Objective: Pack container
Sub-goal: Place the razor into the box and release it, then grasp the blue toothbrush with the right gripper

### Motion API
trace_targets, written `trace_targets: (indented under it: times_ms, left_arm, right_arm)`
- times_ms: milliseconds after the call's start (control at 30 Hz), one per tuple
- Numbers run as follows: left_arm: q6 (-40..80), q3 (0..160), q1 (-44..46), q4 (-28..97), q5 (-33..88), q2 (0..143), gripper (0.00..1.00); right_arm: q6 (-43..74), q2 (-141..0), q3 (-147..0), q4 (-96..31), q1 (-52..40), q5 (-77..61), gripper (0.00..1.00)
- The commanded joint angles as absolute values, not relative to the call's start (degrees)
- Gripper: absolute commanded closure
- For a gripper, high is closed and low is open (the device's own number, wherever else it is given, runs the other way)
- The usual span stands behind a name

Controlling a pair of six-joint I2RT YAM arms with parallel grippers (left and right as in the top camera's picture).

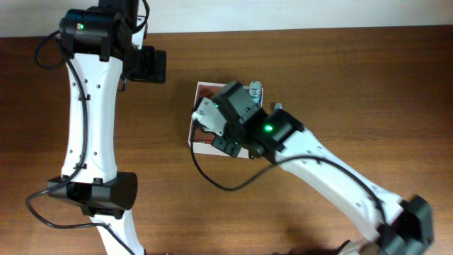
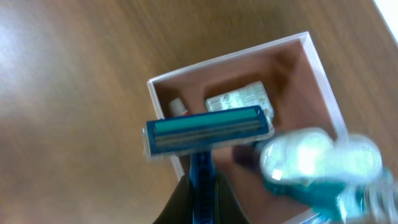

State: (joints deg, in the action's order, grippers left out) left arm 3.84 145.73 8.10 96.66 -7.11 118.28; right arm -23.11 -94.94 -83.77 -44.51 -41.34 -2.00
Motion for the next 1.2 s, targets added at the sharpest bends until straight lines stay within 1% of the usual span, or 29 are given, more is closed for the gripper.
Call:
trace_targets:
  times_ms: [0,133,200,233,267,333,367,433,533,567,667,800,1000,1067,1167]
  left_arm:
    - [2.9,146.3,8.0,96.7,-7.6,117.7,0.01]
    - [2.9,146.3,8.0,96.7,-7.6,117.7,0.01]
    - [2.9,146.3,8.0,96.7,-7.6,117.7,0.01]
    - [2.9,146.3,8.0,96.7,-7.6,117.7,0.01]
    - [2.9,146.3,8.0,96.7,-7.6,117.7,0.01]
    - [2.9,146.3,8.0,96.7,-7.6,117.7,0.01]
    - [2.9,146.3,8.0,96.7,-7.6,117.7,0.01]
    - [2.9,146.3,8.0,96.7,-7.6,117.7,0.00]
    - [2.9,146.3,8.0,96.7,-7.6,117.7,0.01]
    - [2.9,146.3,8.0,96.7,-7.6,117.7,0.01]
    - [2.9,146.3,8.0,96.7,-7.6,117.7,0.01]
    - [2.9,146.3,8.0,96.7,-7.6,117.7,0.01]
    - [2.9,146.3,8.0,96.7,-7.6,117.7,0.01]
    - [2.9,146.3,8.0,96.7,-7.6,117.7,0.00]
    - [2.9,146.3,8.0,96.7,-7.6,117.7,0.00]
  right_arm:
    - [-30.3,-100.6,-83.5,-39.6,-39.3,-0.6,0.96]
    - [-31.1,-104.3,-83.5,-36.9,-37.9,-0.9,0.96]
    - [-31.0,-104.4,-83.6,-36.7,-37.9,-0.9,0.72]
    - [-29.0,-103.5,-83.9,-37.2,-38.3,-0.9,0.50]
    - [-26.7,-102.8,-84.4,-37.6,-38.6,-0.8,0.48]
    - [-19.4,-100.4,-86.3,-40.6,-39.0,-0.9,0.39]
    - [-17.1,-99.5,-87.1,-41.9,-39.0,-0.8,0.37]
    - [-11.3,-97.0,-89.5,-46.7,-39.0,-0.8,0.38]
    - [-4.5,-93.3,-92.3,-53.7,-38.1,-0.8,0.52]
    - [-2.5,-92.1,-92.5,-55.2,-37.6,-0.5,0.55]
    - [5.2,-89.1,-92.5,-60.2,-34.9,2.3,0.56]
    - [17.4,-89.1,-91.6,-67.3,-27.7,5.2,0.56]
    - [24.6,-93.1,-87.0,-62.9,-20.2,5.2,0.55]
    - [27.0,-95.7,-85.1,-59.7,-18.1,5.2,0.51]
    - [29.0,-100.9,-83.7,-56.6,-15.6,4.0,0.50]
